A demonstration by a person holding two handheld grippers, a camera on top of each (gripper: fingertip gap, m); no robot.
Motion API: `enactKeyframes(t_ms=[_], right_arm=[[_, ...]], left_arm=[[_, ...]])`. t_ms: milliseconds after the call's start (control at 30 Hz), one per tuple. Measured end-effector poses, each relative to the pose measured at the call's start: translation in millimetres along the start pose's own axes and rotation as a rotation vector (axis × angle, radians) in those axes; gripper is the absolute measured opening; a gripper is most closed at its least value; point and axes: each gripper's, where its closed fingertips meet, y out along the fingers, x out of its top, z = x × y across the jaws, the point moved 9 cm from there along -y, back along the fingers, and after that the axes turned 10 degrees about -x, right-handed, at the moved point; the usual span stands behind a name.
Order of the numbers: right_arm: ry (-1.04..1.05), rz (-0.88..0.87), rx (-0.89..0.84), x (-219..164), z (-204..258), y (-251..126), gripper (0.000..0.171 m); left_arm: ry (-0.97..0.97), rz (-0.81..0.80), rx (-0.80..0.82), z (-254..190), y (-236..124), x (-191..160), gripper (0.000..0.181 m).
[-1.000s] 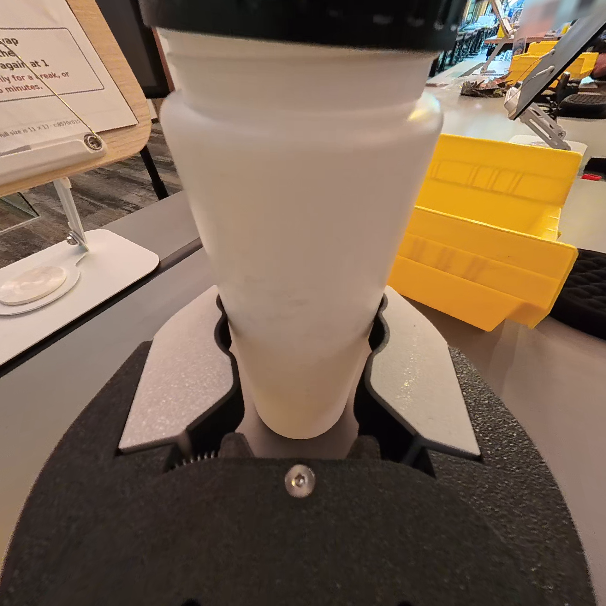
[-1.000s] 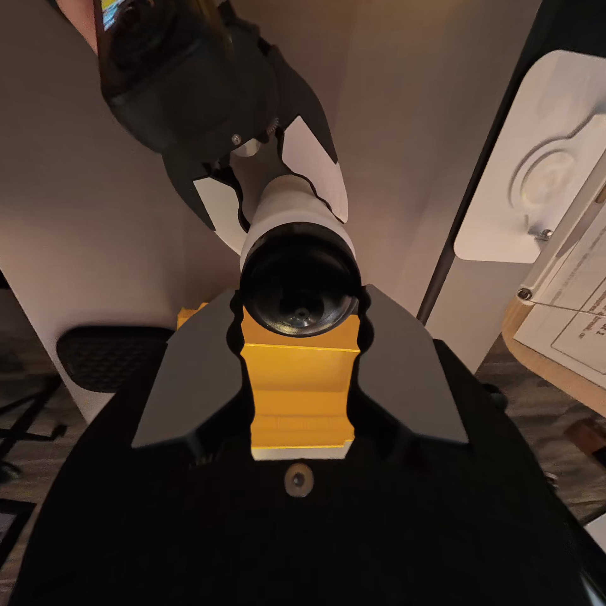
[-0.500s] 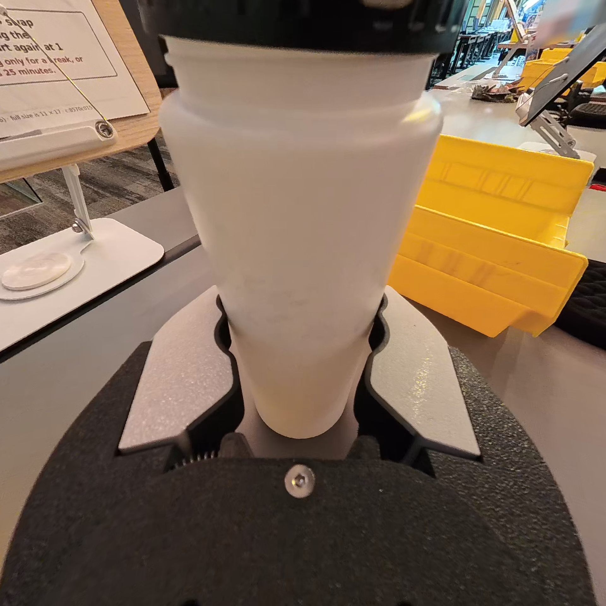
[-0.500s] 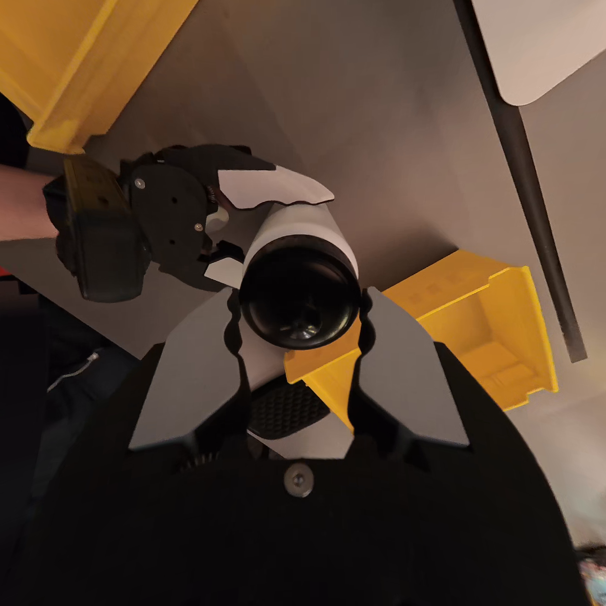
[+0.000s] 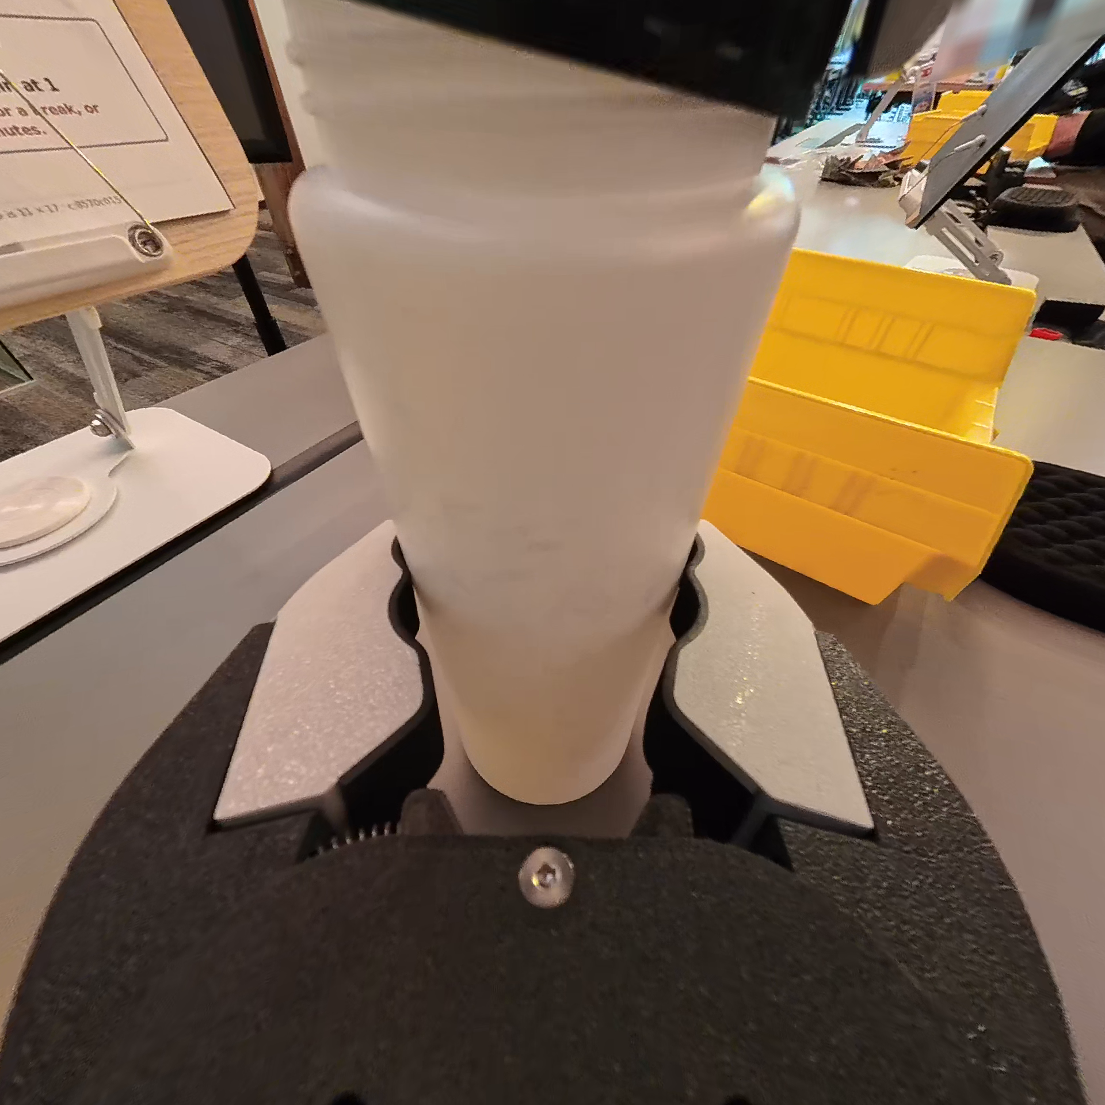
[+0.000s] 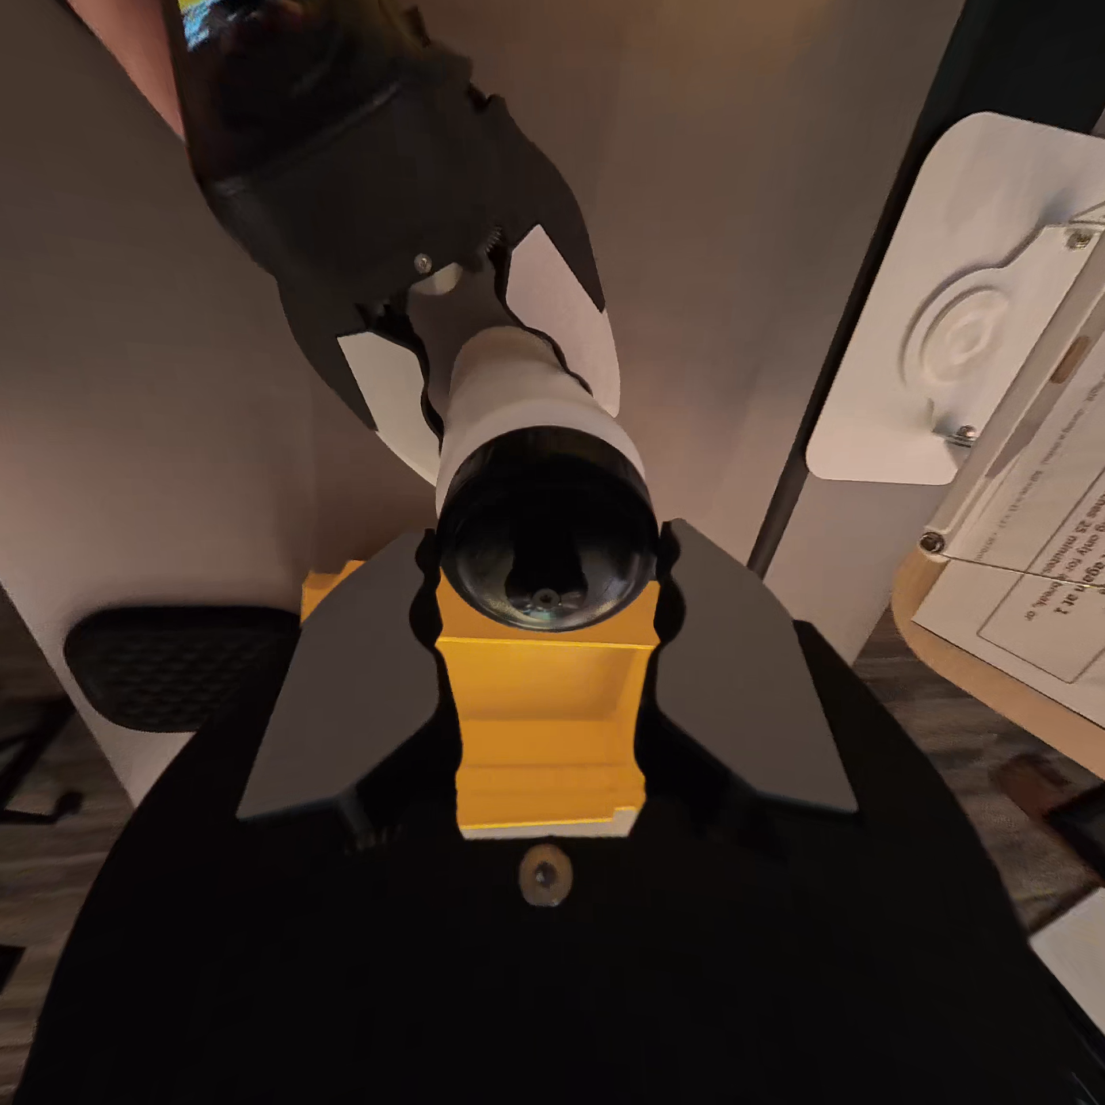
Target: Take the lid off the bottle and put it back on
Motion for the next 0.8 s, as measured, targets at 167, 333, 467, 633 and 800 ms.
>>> enactKeyframes(t_ms=[167,333,467,633,800], right_arm=[[0.015,0.017,0.034,0.5,-2.5,-0.8,0.071],[0.026,0.067,0.098,3.6,-7.2,-1.5,0.072],[0.019,0.053,0.105,5.3,-10.1,-3.3,0.071],[0.001,0.074,0.110,6.0,-9.1,0.0,0.071],[-0.039,0.114,0.121,10.2,-7.4,3.3,0.072]], left_arm=[[0.004,0.008,-0.004,-0.3,0.2,0.5,0.085],[0.012,0.008,-0.008,-0.3,0.4,0.6,0.085],[0.005,0.005,-0.013,1.1,0.0,0.3,0.085],[0.007,0.003,-0.019,0.9,0.1,0.1,0.085],[0.016,0.005,-0.029,0.3,0.1,0.3,0.085]])
